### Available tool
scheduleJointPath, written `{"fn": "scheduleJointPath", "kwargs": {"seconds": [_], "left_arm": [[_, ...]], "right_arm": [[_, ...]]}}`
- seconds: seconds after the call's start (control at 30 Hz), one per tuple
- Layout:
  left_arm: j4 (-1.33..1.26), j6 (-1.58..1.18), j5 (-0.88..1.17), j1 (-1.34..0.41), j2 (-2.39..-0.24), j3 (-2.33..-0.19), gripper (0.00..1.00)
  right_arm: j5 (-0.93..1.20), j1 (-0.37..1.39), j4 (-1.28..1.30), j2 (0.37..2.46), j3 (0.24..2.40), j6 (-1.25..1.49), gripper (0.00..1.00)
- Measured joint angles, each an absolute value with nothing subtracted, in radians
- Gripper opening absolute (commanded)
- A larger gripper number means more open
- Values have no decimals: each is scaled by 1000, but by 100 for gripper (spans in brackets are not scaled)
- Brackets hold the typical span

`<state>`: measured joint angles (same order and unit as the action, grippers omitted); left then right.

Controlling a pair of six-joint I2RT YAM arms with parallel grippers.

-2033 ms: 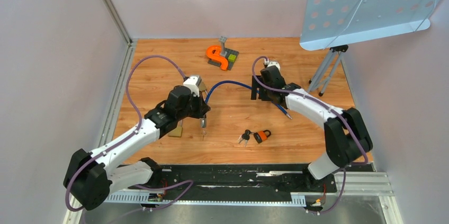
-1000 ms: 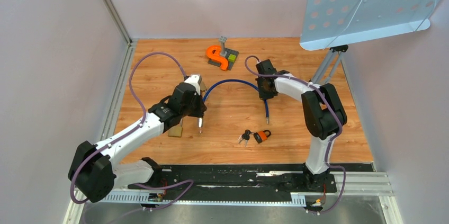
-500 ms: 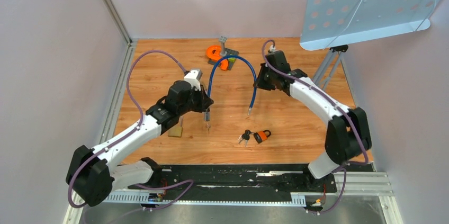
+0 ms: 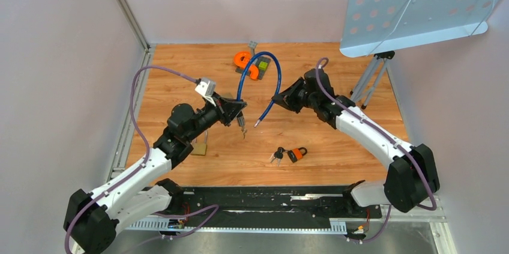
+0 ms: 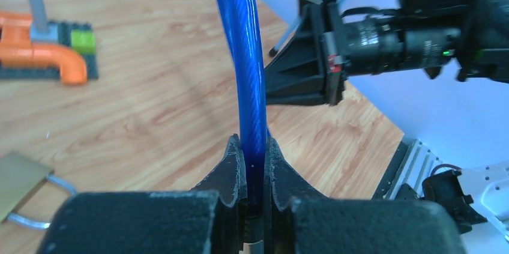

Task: Lock with the key
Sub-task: Lock the lock.

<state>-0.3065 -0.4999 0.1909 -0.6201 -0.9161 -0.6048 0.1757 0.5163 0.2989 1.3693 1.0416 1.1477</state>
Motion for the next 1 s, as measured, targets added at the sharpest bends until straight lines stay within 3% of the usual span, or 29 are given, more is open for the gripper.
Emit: {"fn": "scheduleJointPath", "kwargs": {"seconds": [0.47, 1.0], "left_arm": [[-634, -390, 400, -620, -883, -511, 0], [-581, -399, 290, -620, -890, -511, 0]], "right_arm": [[185, 555, 169, 1282, 984, 1403, 0], [125, 556, 179, 1296, 984, 1414, 0]]}}
